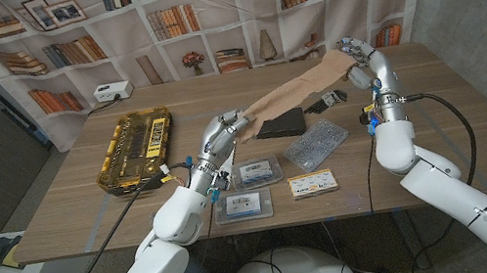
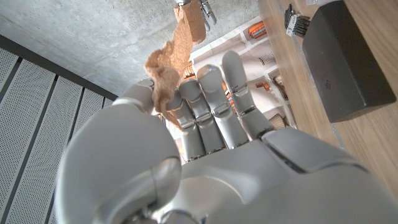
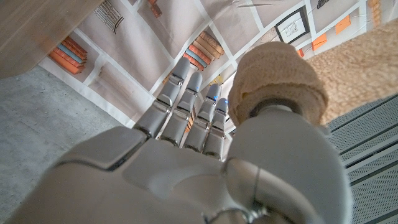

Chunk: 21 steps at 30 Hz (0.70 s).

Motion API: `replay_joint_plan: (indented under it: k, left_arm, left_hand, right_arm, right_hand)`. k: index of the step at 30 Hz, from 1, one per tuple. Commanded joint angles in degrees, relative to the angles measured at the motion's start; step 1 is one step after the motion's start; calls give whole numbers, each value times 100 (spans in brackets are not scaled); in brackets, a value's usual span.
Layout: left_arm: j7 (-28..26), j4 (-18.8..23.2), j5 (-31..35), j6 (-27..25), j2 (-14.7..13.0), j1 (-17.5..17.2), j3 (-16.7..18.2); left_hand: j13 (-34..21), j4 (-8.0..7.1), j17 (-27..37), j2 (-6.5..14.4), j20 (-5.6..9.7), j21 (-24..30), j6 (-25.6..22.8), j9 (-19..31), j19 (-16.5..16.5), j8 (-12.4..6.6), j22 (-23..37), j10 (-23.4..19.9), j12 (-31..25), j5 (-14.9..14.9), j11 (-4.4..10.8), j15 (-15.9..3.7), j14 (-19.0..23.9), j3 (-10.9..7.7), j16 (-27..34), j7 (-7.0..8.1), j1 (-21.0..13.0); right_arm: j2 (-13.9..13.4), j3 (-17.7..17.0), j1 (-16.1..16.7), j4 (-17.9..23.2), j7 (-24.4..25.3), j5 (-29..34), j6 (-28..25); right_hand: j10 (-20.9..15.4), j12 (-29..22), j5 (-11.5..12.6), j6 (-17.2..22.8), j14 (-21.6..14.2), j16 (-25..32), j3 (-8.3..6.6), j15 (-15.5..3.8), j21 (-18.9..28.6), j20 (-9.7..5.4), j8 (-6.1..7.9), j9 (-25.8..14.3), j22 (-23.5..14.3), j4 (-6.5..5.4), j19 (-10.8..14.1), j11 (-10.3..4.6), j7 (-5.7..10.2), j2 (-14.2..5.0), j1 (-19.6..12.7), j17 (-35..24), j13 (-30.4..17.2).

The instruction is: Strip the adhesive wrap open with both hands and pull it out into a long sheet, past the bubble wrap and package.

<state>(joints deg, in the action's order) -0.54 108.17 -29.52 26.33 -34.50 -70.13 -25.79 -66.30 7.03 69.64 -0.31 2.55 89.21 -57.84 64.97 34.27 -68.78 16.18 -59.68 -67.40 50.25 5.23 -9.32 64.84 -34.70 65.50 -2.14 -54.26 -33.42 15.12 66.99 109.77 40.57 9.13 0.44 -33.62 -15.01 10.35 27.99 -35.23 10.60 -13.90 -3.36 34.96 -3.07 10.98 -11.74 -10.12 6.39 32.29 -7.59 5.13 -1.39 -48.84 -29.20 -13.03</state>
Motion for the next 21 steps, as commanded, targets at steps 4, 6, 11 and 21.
replay_joint_plan:
  k: [4, 6, 11, 21]
  left_arm:
    - [-304, 251, 29, 154, -180, -563, 342]
    - [-333, 266, 29, 182, -199, -622, 400]
    - [-368, 279, 26, 297, -205, -729, 522]
    - [-355, 286, -17, 421, -221, -886, 678]
  left_hand:
    - [-43, 0, 9, 14, 8, 29, -31, -39, 25, 8, 1, -12, -23, 36, 9, 8, 17, -38, 25, 12, 55]
    - [-56, 2, 8, 20, 3, 37, 11, 26, 16, -22, 16, -8, -32, 29, 2, 9, 15, -38, 28, 7, 54]
    - [-11, 10, 6, 13, 4, 35, -20, -62, 20, 17, 12, -16, -6, 27, 3, 7, 16, -41, 30, 5, 53]
    - [24, 17, 5, 10, 6, 17, -22, -55, 23, 1, -6, -31, 9, 27, -2, 7, 7, -54, 33, -3, 61]
  right_arm:
    - [-25, -111, 17, -40, -28, -107, -20]
    - [-24, -110, 16, -33, -27, -105, -45]
    - [-29, -92, 12, -36, -25, -89, -97]
    - [-42, -50, -75, -35, -26, -37, -153]
  right_hand:
    - [35, 35, 30, -54, 53, 44, 43, -874, -22, 17, -2, 5, -20, 7, -30, 6, -6, -1, 55, -2, -6]
    - [43, 43, 32, -63, 59, 48, 46, -876, -25, 13, -2, 5, -20, 7, -32, 9, -5, -6, 56, -2, -5]
    - [50, 58, 34, -72, 83, 54, 57, -879, -33, 11, 2, 6, -19, 8, -36, 6, -3, -6, 60, 5, -2]
    - [46, 80, 37, -89, 104, 69, 81, -876, -46, 12, 10, 8, -19, 1, -42, 15, -4, -4, 86, 23, 4]
